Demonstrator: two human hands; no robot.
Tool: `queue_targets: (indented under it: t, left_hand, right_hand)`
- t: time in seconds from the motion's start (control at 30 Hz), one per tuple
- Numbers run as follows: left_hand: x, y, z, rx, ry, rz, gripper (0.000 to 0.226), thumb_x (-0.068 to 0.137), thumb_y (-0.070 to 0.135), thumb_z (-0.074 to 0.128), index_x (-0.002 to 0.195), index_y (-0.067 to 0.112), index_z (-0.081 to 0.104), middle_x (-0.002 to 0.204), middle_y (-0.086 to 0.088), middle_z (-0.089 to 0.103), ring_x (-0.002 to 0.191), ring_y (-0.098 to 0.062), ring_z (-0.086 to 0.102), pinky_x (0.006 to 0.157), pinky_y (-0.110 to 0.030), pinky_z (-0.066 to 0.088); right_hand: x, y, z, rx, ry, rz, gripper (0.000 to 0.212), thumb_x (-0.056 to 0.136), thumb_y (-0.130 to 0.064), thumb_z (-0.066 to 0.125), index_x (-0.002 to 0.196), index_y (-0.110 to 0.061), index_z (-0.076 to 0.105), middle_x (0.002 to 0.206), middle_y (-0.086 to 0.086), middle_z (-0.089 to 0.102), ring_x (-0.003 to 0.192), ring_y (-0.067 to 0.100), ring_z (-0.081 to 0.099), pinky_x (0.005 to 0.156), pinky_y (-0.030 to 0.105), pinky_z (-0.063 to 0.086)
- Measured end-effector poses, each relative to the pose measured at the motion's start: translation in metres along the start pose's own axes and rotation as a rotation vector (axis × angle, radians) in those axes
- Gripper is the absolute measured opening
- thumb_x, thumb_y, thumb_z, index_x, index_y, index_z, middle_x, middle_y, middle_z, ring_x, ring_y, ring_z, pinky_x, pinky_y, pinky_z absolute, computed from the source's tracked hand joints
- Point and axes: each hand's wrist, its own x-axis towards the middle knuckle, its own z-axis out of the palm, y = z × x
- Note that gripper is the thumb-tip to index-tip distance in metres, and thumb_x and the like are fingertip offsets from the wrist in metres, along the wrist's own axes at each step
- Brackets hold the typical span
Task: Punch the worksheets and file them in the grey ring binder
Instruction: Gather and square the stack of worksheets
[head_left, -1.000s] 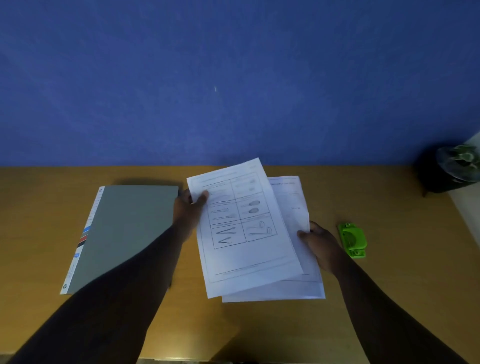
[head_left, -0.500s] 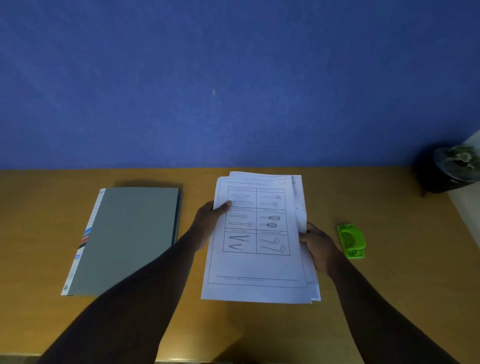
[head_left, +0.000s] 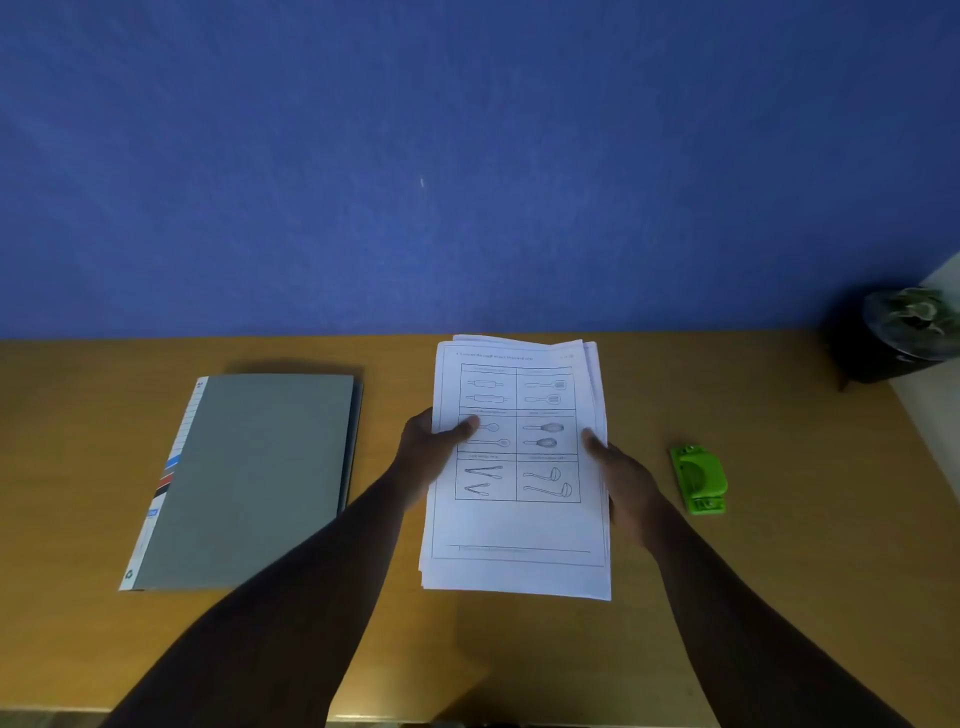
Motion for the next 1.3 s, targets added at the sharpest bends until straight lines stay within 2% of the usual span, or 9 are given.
queue_targets:
  t: [0.13,0.2,0.4,0.5,0.63,0.73,1.0,1.1,1.3]
  left_hand:
    - [-0.001,0.009,0.004,0.004,-0.025,0.038,0.033,0.086,0.021,0.076,0.117,0.014,0.066,0.113,-0.002,0.074,0.099,-0.021,0.072,0.083,-0.036,0.06]
    - [-0.001,0.015,0.005,-0.019,-0.026,0.057,0.034,0.086,0.019,0.075,0.118,0.013,0.066,0.113,-0.002,0.074,0.1,-0.02,0.072,0.08,-0.032,0.06]
    - [0.001,0.041,0.01,-0.101,-0.041,0.181,0.037,0.09,0.01,0.071,0.125,0.01,0.064,0.117,-0.003,0.072,0.104,-0.018,0.071,0.08,-0.028,0.058]
    - [-0.001,0.053,0.013,-0.115,-0.051,0.227,0.036,0.09,0.006,0.068,0.125,0.011,0.062,0.117,-0.003,0.071,0.102,-0.016,0.071,0.077,-0.027,0.058]
    - [-0.002,0.062,0.013,-0.113,-0.055,0.247,0.033,0.09,0.007,0.069,0.121,0.017,0.063,0.116,-0.001,0.071,0.102,-0.016,0.07,0.077,-0.027,0.059]
    - [-0.007,0.063,0.013,-0.11,-0.077,0.265,0.032,0.088,0.005,0.071,0.117,0.016,0.064,0.113,0.0,0.072,0.1,-0.013,0.071,0.075,-0.025,0.058]
    - [-0.013,0.055,0.012,-0.058,-0.08,0.265,0.031,0.086,0.004,0.073,0.107,0.025,0.064,0.103,0.01,0.072,0.09,-0.003,0.071,0.069,-0.02,0.056]
    - [-0.013,0.055,0.012,-0.053,-0.078,0.272,0.031,0.086,0.006,0.073,0.107,0.027,0.064,0.104,0.009,0.071,0.09,-0.003,0.071,0.069,-0.02,0.057]
    - [-0.012,0.054,0.009,-0.036,-0.085,0.268,0.031,0.086,0.007,0.074,0.107,0.028,0.064,0.1,0.014,0.073,0.091,-0.003,0.071,0.07,-0.02,0.056]
  right_hand:
    - [0.001,-0.003,0.004,-0.099,-0.014,-0.104,0.028,0.086,-0.019,0.072,0.114,-0.017,0.069,0.109,0.003,0.074,0.098,0.022,0.071,0.094,0.045,0.054]
    - [0.0,-0.009,0.007,-0.099,-0.013,-0.152,0.029,0.086,-0.012,0.072,0.114,-0.015,0.069,0.109,0.004,0.074,0.096,0.02,0.072,0.09,0.04,0.056]
    - [-0.004,-0.038,0.024,-0.193,0.076,-0.332,0.027,0.084,-0.009,0.073,0.109,-0.018,0.066,0.095,-0.004,0.071,0.081,0.006,0.067,0.058,0.011,0.051]
    - [-0.005,-0.045,0.03,-0.203,0.099,-0.423,0.029,0.085,-0.008,0.071,0.113,-0.015,0.062,0.097,0.001,0.07,0.084,0.014,0.068,0.062,0.019,0.055]
    - [-0.006,-0.048,0.036,-0.265,0.194,-0.513,0.031,0.086,-0.014,0.07,0.115,-0.02,0.061,0.102,0.001,0.068,0.089,0.018,0.066,0.071,0.029,0.057]
    - [-0.004,-0.047,0.035,-0.334,0.242,-0.512,0.035,0.087,-0.019,0.069,0.12,-0.013,0.06,0.104,0.003,0.067,0.094,0.02,0.065,0.065,0.022,0.053]
    - [-0.003,-0.04,0.034,-0.398,0.252,-0.47,0.032,0.09,-0.027,0.067,0.118,-0.012,0.06,0.103,0.004,0.067,0.092,0.021,0.066,0.065,0.022,0.055]
    - [-0.007,-0.041,0.035,-0.401,0.258,-0.481,0.03,0.091,-0.026,0.066,0.116,-0.012,0.06,0.098,0.001,0.065,0.087,0.017,0.064,0.058,0.016,0.05]
    - [-0.008,-0.041,0.036,-0.409,0.249,-0.454,0.029,0.091,-0.025,0.066,0.116,-0.013,0.059,0.097,0.0,0.063,0.08,0.009,0.062,0.055,0.013,0.047]
